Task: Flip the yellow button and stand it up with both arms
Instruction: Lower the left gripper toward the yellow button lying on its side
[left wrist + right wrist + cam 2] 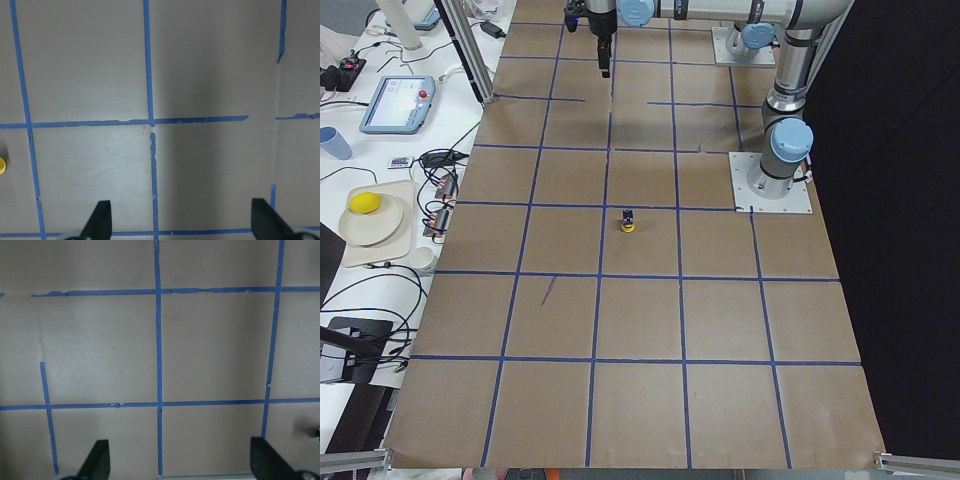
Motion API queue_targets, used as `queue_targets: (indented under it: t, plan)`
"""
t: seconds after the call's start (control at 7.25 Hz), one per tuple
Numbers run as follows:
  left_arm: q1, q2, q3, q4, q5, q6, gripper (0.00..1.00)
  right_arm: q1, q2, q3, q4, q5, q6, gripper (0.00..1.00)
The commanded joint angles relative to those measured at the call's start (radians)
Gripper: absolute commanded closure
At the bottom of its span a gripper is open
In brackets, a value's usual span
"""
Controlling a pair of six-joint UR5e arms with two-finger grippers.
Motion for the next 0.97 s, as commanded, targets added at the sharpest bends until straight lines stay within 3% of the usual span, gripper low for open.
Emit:
queue_targets:
  t: [0.0,0.28,0.55,0.83]
  plan:
    - [0.025,0.018,-0.04,0.012,0.001,0.043,0.03,0.0,0.0,0.002,-0.001,0.003,-0.001,0.0]
    - [0.114,0.033,-0.106,0.013,0.002,0.335,0.05,0.002,-0.001,0.002,-0.004,0.004,-0.002,0.0]
    - [0.245,0.087,-0.245,0.022,0.034,0.639,0.07,0.003,0.0,0.007,-0.003,0.004,-0.002,0.0]
    - [0.423,0.15,-0.421,0.202,0.044,1.028,0.01,0.003,0.0,0.007,-0.003,0.004,-0.003,0.0]
